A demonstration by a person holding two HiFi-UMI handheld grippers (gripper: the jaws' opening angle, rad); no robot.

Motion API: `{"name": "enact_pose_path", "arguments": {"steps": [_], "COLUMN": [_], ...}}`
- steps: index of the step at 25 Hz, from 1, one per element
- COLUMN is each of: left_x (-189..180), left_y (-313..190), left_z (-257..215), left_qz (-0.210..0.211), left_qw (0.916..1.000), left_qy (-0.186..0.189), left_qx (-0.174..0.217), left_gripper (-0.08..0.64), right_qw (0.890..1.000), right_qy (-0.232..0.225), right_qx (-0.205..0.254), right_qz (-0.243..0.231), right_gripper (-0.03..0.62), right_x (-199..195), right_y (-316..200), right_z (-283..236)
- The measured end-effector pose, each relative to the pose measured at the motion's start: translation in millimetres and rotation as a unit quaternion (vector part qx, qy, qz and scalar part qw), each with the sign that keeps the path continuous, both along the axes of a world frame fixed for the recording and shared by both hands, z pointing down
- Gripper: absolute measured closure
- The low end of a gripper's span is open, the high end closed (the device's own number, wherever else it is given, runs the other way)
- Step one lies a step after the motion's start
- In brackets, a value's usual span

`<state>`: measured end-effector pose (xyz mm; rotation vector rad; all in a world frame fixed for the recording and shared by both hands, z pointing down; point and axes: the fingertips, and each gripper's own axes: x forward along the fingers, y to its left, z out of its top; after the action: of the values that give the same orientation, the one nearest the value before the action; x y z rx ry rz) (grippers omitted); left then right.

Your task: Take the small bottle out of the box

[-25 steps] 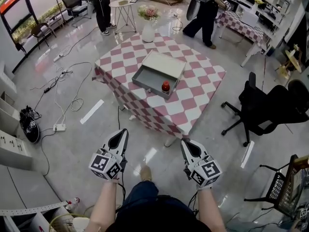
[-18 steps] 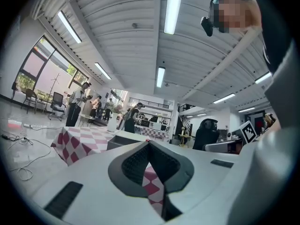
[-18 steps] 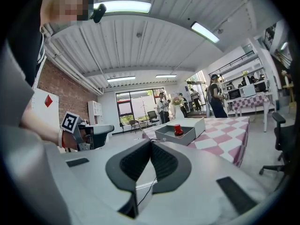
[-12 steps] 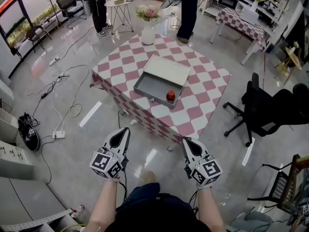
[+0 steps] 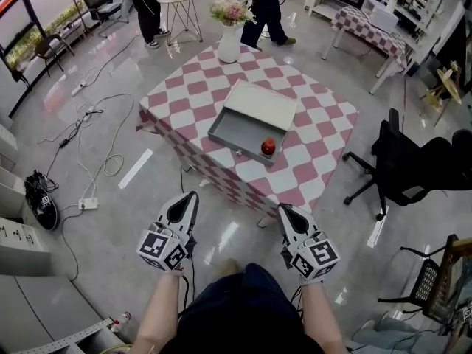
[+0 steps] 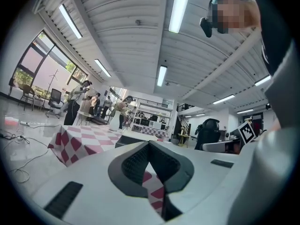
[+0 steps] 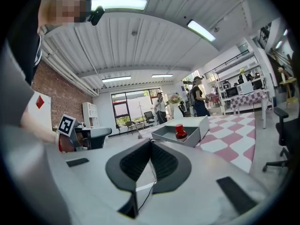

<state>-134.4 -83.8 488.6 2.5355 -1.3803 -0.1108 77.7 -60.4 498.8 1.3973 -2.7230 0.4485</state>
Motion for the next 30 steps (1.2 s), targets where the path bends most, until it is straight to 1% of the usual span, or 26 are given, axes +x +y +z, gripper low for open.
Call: {"name": "enact_pose_path", "arguments": {"steps": [8, 17, 23, 25, 30], "left_x": [-2.1, -3.6, 14.0, 17.4, 28.3], "left_y": [-10.8, -51.3, -80.9, -91.7, -111.2], "left_z": [6.4, 2.2, 8.9, 8.9, 9.5], "left_qz": [-0.002, -0.005, 0.018, 0.023, 0.041], "left_qw": [1.0, 0.9999, 0.9998, 0.9997, 0.9991], "left_qy": [0.008, 0.01, 0.004, 0.001, -0.003], "left_qx": [-0.005, 0.001, -0.004, -0.003, -0.002], "left_gripper": [0.557, 0.557, 0.557, 0.557, 0.557], "right_qw": [1.0, 1.0, 0.999, 0.998, 0.998], "right_qy": [0.007, 0.03, 0.054, 0.057, 0.062], "right_qx": [-0.001, 0.003, 0.001, -0.003, -0.009], "right_qz": [0.004, 0.002, 0.009, 0.01, 0.007], "right_gripper": [0.586, 0.586, 0.585, 0.545, 0.541], "right_x": [-3.4, -10.0, -4.0, -2.4, -0.6], "right_y": [-23.7, -70.5, -105.3, -118.0, -141.8], "right_z": [2.8, 2.1, 6.9, 8.3, 13.3]}}
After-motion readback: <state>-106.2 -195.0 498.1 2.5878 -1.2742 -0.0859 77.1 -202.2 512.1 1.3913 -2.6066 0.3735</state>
